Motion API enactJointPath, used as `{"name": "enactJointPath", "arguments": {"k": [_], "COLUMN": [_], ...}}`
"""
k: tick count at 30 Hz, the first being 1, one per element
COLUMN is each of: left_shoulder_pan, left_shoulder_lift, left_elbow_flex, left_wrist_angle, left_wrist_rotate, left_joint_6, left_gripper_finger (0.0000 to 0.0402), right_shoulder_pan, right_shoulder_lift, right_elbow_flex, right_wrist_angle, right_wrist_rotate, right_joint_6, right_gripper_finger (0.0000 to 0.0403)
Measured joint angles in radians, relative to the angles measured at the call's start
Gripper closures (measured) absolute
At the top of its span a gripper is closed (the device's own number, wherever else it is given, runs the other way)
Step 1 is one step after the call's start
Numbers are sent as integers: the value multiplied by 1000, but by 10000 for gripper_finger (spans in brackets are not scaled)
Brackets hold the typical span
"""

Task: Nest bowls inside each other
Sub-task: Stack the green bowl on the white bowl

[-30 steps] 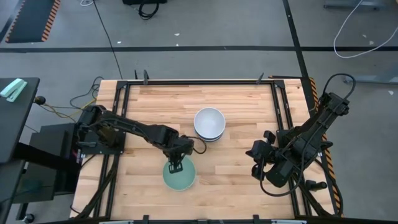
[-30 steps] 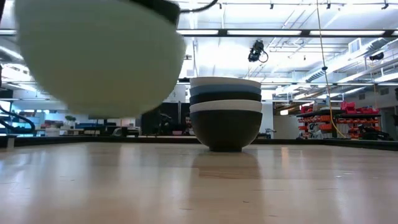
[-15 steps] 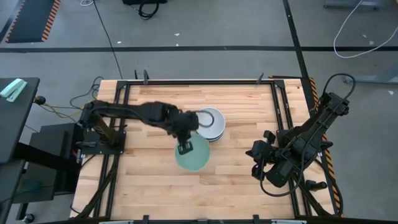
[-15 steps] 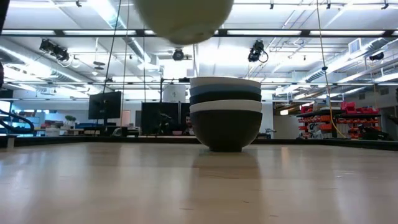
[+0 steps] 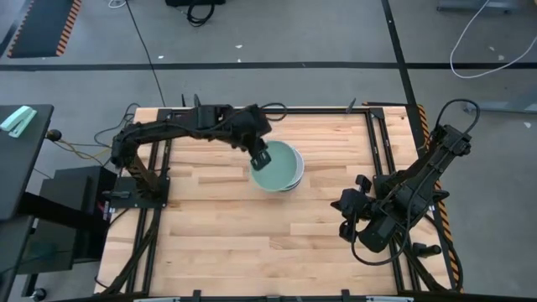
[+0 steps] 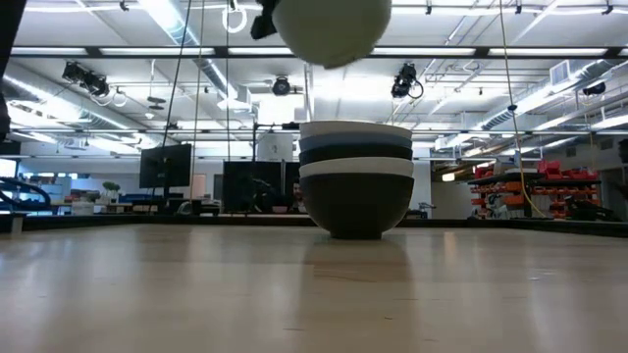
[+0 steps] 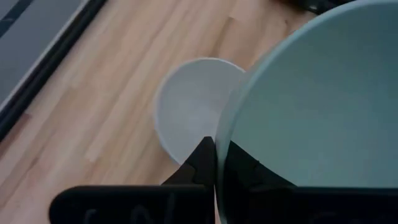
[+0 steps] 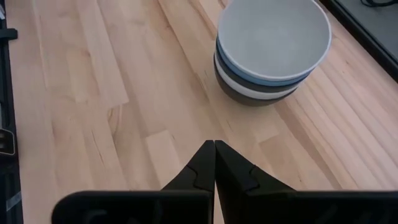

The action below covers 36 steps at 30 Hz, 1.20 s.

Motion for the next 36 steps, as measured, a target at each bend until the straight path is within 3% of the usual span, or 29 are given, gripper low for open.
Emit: {"name": "enactJointPath", "arguments": {"k": [8,14,21,36], "left_shoulder_pan": [81,143,199,205], "left_shoulder_lift": [73,132,175,207], "left_elbow_flex": [0,0,0,-1], "left_wrist_angle": [16,55,49,-36], "left_wrist_rotate": [68,173,189,189], "left_joint_6": [52,92,94,80], "left_gripper_finger": [390,390,390,390], "right_shoulder_pan": [0,0,0,0], "right_shoulder_lift": [-1,-1,0,0], "right_elbow_flex": [0,0,0,0], "right_wrist_angle": [3,3,4,6], "right_wrist_rotate": [0,0,20,29], "right_joint_6": [49,99,108,108], "right_gripper_finger": [390,390,390,390]}}
